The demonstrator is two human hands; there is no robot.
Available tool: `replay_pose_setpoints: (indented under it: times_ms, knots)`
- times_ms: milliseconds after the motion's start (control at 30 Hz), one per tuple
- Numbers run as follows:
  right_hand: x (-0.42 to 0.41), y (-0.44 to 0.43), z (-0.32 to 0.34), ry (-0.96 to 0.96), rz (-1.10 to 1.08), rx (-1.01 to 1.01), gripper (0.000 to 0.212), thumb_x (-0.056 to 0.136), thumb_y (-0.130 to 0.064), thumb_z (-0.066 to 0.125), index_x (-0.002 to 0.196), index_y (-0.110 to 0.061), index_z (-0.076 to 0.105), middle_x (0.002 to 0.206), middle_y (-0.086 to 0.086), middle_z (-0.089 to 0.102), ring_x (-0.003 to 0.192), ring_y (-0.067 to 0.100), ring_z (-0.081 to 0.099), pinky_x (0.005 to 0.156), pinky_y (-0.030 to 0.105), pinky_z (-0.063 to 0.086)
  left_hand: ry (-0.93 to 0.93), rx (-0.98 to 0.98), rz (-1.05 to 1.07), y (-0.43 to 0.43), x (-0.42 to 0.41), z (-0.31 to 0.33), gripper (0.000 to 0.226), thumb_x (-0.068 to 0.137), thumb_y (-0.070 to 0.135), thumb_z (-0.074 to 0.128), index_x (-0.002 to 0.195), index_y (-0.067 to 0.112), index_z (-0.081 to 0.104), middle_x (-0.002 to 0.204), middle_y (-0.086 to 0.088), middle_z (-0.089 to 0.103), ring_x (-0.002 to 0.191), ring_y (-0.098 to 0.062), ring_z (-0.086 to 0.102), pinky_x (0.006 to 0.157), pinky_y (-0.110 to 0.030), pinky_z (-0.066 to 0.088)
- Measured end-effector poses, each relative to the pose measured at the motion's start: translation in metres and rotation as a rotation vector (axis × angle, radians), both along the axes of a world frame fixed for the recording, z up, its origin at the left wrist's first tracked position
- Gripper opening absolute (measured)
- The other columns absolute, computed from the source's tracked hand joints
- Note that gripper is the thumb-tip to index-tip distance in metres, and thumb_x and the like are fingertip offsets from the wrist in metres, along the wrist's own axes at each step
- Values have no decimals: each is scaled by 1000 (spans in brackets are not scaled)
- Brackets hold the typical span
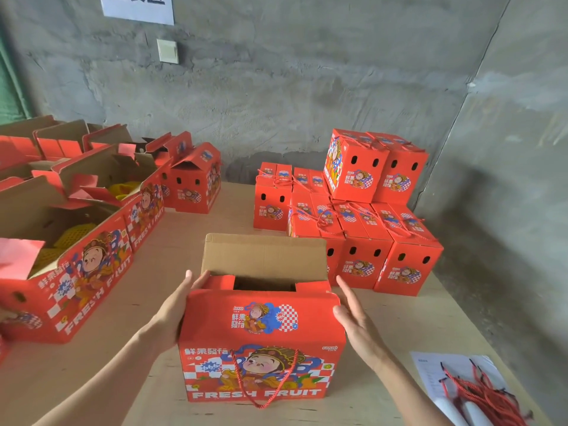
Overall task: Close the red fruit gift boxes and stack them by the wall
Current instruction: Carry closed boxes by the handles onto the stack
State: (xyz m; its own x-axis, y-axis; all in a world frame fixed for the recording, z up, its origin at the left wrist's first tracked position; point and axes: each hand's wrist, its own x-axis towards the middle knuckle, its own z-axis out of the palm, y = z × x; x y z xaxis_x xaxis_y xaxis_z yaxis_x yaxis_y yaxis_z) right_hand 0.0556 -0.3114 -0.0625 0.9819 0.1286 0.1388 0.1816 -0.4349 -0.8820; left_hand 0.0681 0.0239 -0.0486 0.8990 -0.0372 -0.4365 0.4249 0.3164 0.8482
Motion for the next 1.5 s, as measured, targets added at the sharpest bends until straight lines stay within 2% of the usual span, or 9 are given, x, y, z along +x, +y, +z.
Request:
replay_pose_setpoints:
  times_ms: [133, 267, 533, 900, 1067, 1233, 1333, 1433, 1500]
  knots:
    - [5, 9, -10, -165, -52, -156, 34, 98, -1, 44, 122, -20, 57, 125, -10, 54, 122, 3, 47, 93, 1, 30, -188, 349, 201, -7, -12, -11, 19, 96, 39, 52, 108, 35, 66, 98, -7, 71, 72, -20, 69, 55, -30, 54]
    - [7, 15, -18, -259, -124, -207, 23, 95, 2, 48, 110, -6, 63, 121, 0, 55, 117, 12, 49, 92, 3, 32, -452, 836, 275, -10, -19, -24, 13, 94, 19, 58, 97, 21, 70, 130, -5, 59, 110, -24, 58, 86, -36, 48]
    - [11, 17, -20, -309, -177, -235, 15, 94, 0, 51, 100, -3, 65, 115, 1, 59, 107, 11, 53, 85, 4, 36, -504, 1026, 280, -16, -16, -24, 27, 99, 19, 46, 99, 2, 67, 128, -11, 58, 106, -19, 53, 85, -28, 40]
    - [12, 17, -18, -283, -189, -162, 19, 93, 6, 50, 93, 1, 68, 116, 6, 61, 110, 18, 54, 92, 25, 41, -454, 1015, 340, -18, -14, -23, 21, 95, 11, 53, 95, -2, 70, 115, -7, 64, 88, -16, 51, 68, -23, 36]
    - [11, 16, -8, -222, -116, -165, 22, 90, 12, 49, 94, 2, 68, 110, 4, 57, 113, 16, 50, 95, 13, 34, -394, 886, 374, -14, -15, -25, 8, 92, 13, 60, 90, 14, 68, 98, 2, 62, 85, -22, 61, 59, -23, 43]
    - [19, 13, 7, -129, -52, -285, 13, 87, 4, 59, 80, -3, 67, 107, 5, 56, 104, 14, 53, 81, 6, 34, -347, 797, 336, -12, -14, -22, 17, 91, 12, 60, 108, 18, 57, 103, 1, 59, 100, -22, 59, 80, -40, 54]
    - [22, 24, 3, -149, -169, -398, 26, 89, -12, 64, 66, -15, 52, 103, 4, 58, 90, 14, 55, 67, 20, 32, -303, 763, 298, -11, -12, -22, 22, 93, 13, 57, 114, 18, 53, 111, -3, 59, 104, -28, 60, 84, -49, 54]
    - [22, 34, -7, -187, -321, -344, 9, 88, -10, 64, 86, -3, 59, 110, 13, 55, 94, 22, 55, 71, 23, 36, -184, 609, 264, -11, -9, -19, 32, 96, 13, 49, 128, 18, 46, 120, -10, 58, 91, -26, 62, 70, -40, 55]
    - [23, 34, -7, -24, -349, -189, 35, 91, -14, 62, 122, -2, 52, 130, 17, 46, 117, 24, 48, 93, 23, 37, -60, 459, 207, -10, -7, -18, 41, 99, 17, 43, 140, 18, 37, 114, -13, 60, 78, -24, 63, 57, -31, 51]
